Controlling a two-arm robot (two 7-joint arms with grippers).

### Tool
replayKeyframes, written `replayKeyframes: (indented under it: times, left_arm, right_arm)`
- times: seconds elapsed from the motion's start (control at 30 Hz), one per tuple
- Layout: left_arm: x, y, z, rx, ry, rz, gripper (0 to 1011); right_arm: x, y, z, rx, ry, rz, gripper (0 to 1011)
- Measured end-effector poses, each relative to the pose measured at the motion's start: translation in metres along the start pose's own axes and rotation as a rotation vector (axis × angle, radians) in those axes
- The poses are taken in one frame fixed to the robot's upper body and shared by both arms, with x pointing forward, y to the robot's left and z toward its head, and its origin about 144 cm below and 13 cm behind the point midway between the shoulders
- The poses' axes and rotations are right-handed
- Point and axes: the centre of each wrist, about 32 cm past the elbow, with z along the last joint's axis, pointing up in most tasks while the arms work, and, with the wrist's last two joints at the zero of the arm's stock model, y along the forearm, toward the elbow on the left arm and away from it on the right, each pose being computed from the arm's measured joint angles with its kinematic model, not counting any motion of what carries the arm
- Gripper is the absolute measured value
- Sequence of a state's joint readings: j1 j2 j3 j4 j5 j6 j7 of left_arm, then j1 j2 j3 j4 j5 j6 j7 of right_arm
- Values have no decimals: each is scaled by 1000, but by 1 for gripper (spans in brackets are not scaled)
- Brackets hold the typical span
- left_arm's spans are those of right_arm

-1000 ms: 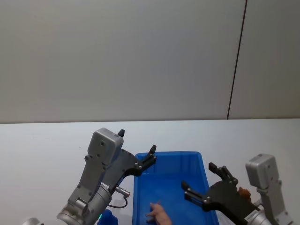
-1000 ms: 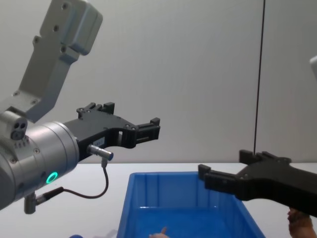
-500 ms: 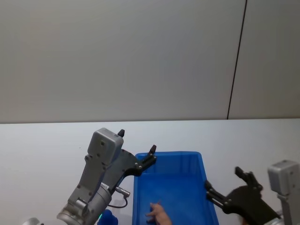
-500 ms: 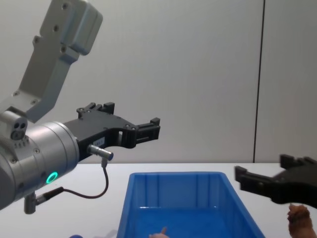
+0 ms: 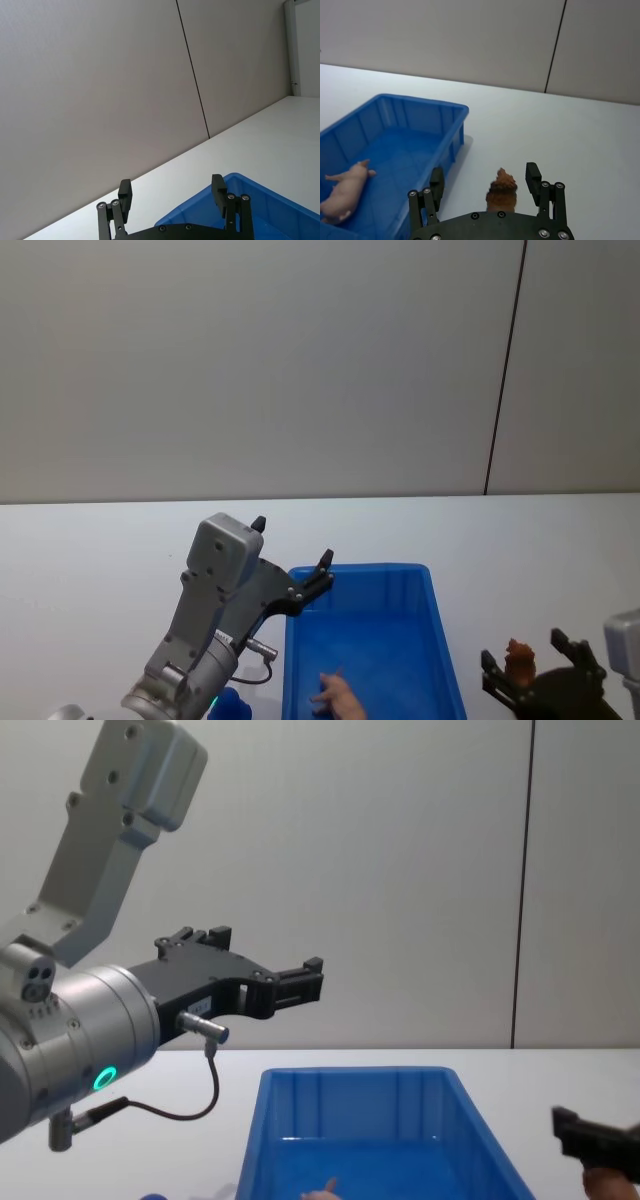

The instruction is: Pick up the two dolls from the table and place them into the box.

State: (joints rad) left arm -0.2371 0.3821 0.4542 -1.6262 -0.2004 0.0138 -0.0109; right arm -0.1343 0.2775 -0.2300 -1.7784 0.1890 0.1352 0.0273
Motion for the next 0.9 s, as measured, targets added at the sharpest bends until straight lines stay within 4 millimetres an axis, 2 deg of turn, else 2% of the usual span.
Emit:
replayKeyframes:
  times: [0.6,0.8,0.9]
  left_arm:
    - [0,0,0,0,0,0,1003]
    - [0,0,0,0,0,0,1003]
    - [0,0,0,0,0,0,1003]
  right_arm:
    - [3,-7,-25,-130,27,-64,996]
    - [4,-5,-34,-165,40,-57,880]
    - [4,-4,-38,-176,46,-49,781]
